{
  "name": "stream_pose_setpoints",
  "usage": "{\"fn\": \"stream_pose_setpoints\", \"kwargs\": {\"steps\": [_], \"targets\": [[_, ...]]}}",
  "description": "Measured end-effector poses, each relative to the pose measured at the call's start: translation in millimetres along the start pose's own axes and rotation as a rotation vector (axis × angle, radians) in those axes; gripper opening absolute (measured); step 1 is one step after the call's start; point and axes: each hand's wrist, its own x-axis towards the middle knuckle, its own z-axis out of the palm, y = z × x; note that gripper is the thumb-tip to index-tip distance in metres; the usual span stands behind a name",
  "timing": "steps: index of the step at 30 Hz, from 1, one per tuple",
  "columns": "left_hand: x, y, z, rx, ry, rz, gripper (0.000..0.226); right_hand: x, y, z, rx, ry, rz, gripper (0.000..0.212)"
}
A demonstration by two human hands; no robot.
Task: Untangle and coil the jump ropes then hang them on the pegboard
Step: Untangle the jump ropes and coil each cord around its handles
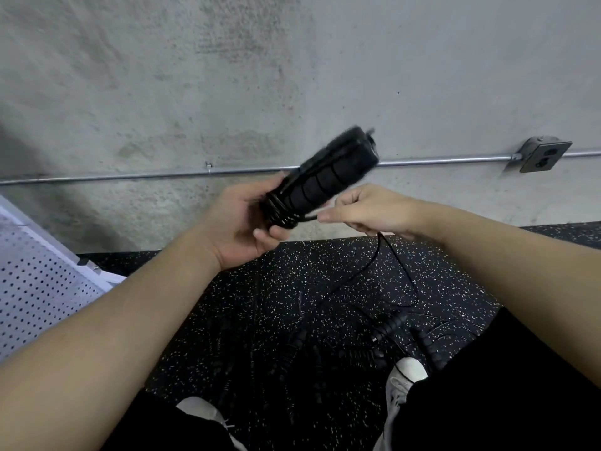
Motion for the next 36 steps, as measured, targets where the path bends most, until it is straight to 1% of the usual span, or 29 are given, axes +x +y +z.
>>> {"fn": "stream_pose_setpoints", "kwargs": {"steps": [2,3,5,7,8,10,12,15,16,18,20,22,24,26,27,29,31,34,36], "targets": [[-1.9,-2.8,2.0,0.116,0.003,-0.054,0.037,-3.4,-2.0,-2.5,-0.04,-0.039,0.004,0.022],[-2.9,-4.0,2.7,0.159,-0.014,-0.08,0.036,-9.9,-7.1,-3.8,-0.085,-0.043,0.027,0.027],[-5.2,-5.3,3.1,0.246,-0.057,-0.118,0.047,-20.8,-13.8,-6.7,-0.099,-0.022,0.091,0.039],[-6.3,-4.1,1.9,0.336,-0.064,-0.129,0.052,-10.9,1.0,-15.3,-0.042,-0.069,0.127,0.037],[-6.2,-3.4,1.7,0.389,-0.063,-0.124,0.049,-6.3,3.2,-14.8,-0.021,-0.078,0.106,0.03],[-5.8,-2.8,3.9,0.517,-0.069,-0.114,0.039,1.1,5.1,-11.6,0.0,-0.046,0.086,0.013],[-4.2,-4.0,6.6,0.641,-0.078,-0.126,0.034,6.7,9.0,-10.9,0.042,-0.043,0.078,0.007],[0.0,-4.8,10.1,0.779,-0.069,-0.187,0.054,10.1,9.6,-6.6,0.031,-0.037,0.058,0.014],[0.9,-5.6,11.8,0.825,-0.063,-0.205,0.057,10.3,8.3,-5.0,0.007,-0.03,0.068,0.013],[3.6,-9.2,16.4,0.926,-0.055,-0.214,0.046,11.3,5.7,-2.2,0.004,-0.033,0.067,0.009],[6.8,-16.0,20.0,1.051,-0.017,-0.181,0.035,11.5,3.2,-1.9,0.031,-0.037,0.064,0.008],[8.6,-22.4,19.1,1.143,0.068,-0.137,0.032,14.9,4.4,-0.8,-0.03,-0.014,0.108,0.022],[9.3,-25.9,16.4,1.156,0.162,-0.096,0.026,18.0,4.4,2.9,-0.156,-0.016,0.193,0.035],[10.2,-27.5,13.9,1.157,0.236,-0.062,0.023,20.6,5.4,6.5,-0.239,-0.031,0.221,0.043],[11.1,-28.3,12.7,1.162,0.265,-0.054,0.025,22.1,6.7,7.3,-0.25,-0.023,0.213,0.045],[12.1,-29.0,9.9,1.142,0.318,-0.04,0.029,24.5,7.4,8.7,-0.234,0.024,0.173,0.042],[12.9,-28.3,7.7,1.086,0.355,-0.012,0.028,26.8,7.4,10.5,-0.106,0.067,0.139,0.033],[13.8,-27.7,8.4,0.997,0.359,0.039,0.025,28.2,5.6,10.9,0.15,0.134,0.136,0.023],[14.3,-27.8,8.6,0.943,0.351,0.058,0.021,28.7,4.7,10.8,0.203,0.173,0.125,0.023]]}}
